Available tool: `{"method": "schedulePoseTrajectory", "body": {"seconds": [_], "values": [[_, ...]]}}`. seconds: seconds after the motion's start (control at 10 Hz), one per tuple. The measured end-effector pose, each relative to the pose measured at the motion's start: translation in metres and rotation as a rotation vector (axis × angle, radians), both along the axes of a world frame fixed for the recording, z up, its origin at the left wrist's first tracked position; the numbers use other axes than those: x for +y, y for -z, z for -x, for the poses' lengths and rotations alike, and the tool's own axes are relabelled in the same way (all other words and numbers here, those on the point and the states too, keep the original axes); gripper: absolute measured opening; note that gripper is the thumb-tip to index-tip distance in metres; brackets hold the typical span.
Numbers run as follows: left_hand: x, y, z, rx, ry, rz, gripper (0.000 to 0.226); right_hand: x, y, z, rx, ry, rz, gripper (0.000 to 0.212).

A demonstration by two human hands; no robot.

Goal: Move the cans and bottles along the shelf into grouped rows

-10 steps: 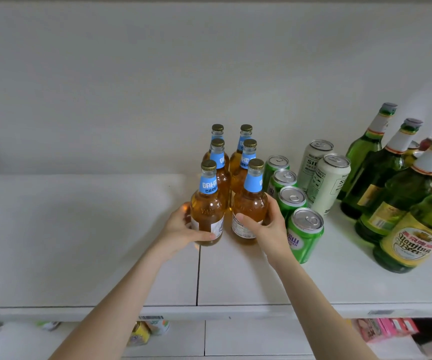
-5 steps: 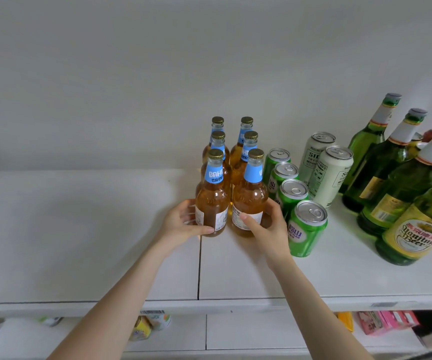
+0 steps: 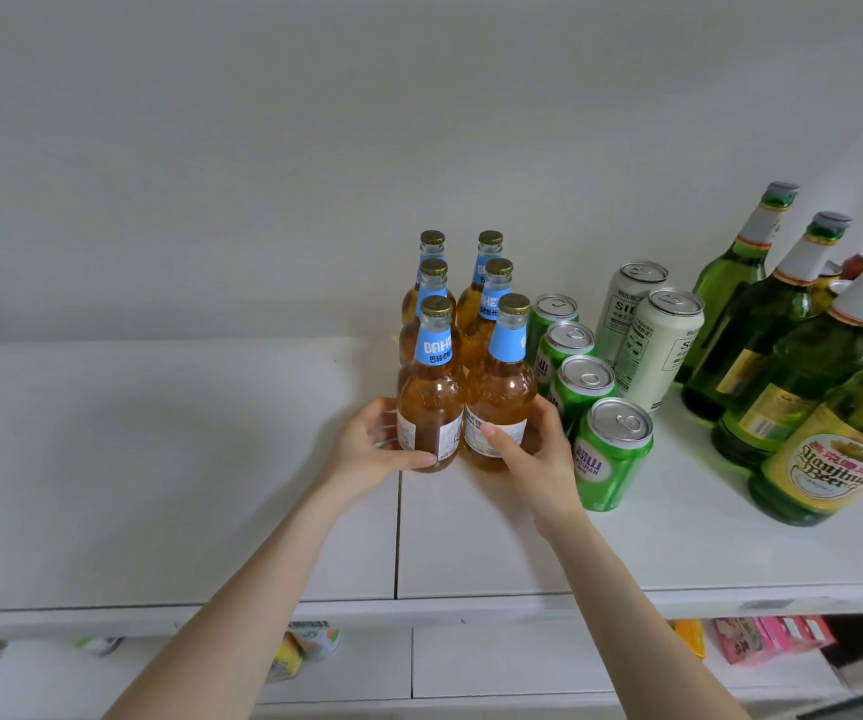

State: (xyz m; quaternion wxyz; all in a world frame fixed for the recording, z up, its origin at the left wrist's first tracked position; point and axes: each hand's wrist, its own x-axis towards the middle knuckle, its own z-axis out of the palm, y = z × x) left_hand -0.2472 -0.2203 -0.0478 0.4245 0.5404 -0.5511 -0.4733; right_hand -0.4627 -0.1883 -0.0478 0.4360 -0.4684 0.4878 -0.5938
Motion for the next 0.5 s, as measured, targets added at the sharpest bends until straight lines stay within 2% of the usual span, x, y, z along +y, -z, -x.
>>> {"method": "schedulePoseTrajectory", "body": {"seconds": [0.2, 0.3, 0.4, 0.5], "values": [[0.004, -0.006, 0.0, -0.079, 0.016, 0.026, 0.066, 0.0, -0.002, 0.002, 0.022, -0.004, -0.004, 0.06], [0.009, -0.01, 0.0, -0.238, 0.014, 0.103, 0.065, 0.005, -0.007, 0.001, 0.051, -0.006, -0.013, 0.06], [0.017, -0.015, -0.002, -0.512, -0.019, 0.22, 0.067, 0.011, -0.012, 0.0, 0.203, 0.045, -0.04, 0.061], [0.032, -0.013, -0.006, -0.711, -0.058, 0.372, 0.065, 0.023, -0.008, -0.003, 0.501, 0.152, -0.046, 0.068]]}}
